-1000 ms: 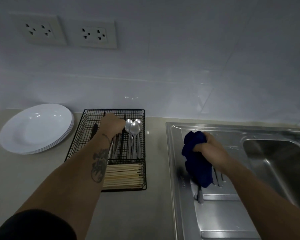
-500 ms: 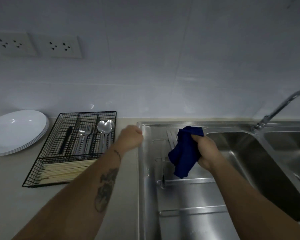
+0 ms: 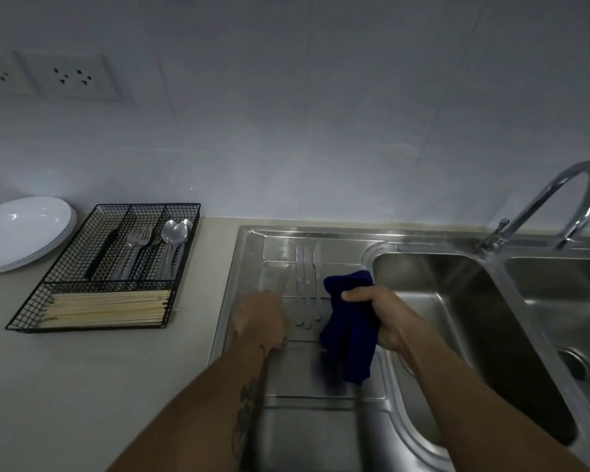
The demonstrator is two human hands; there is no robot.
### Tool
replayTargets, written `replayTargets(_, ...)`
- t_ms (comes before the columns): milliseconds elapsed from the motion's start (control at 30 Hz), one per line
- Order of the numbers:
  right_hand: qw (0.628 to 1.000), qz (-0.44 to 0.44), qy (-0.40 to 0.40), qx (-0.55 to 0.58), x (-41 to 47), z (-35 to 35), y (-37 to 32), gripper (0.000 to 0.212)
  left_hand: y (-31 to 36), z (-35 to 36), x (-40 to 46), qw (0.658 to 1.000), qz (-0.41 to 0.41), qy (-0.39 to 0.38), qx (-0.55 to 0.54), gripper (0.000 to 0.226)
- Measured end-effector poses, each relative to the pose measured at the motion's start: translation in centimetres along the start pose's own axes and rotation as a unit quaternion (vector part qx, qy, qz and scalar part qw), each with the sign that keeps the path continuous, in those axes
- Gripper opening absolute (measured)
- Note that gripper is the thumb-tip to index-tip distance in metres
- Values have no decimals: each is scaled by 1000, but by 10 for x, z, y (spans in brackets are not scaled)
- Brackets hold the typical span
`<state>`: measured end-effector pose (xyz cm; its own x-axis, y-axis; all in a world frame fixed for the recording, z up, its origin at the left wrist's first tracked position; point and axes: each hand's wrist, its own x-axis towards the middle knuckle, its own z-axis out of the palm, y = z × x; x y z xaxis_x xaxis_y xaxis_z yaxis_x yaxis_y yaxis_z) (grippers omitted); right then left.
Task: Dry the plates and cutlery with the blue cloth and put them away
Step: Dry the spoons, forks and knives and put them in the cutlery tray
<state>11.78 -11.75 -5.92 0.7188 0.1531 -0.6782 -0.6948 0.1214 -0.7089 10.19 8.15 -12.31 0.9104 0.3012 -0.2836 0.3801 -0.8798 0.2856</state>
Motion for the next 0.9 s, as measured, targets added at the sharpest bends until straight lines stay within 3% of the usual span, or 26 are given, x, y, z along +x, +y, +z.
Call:
replayTargets(267,1000,14,-12,-24,1,-26,-5,36,15,5,-10,996,-75,19,-52,14)
replayTargets(567,1000,-2,-4,3,0,-55,-10,33,49,-4,10,961,-132,73,-233,25)
replayTargets(733,999,-4,3,36,4,-69,-12,37,66,7,15,968,-127,37,-212,12)
replayTargets(900,999,-11,11,38,2,-76,-11,31,70,10,17,966,-135,46,-215,18)
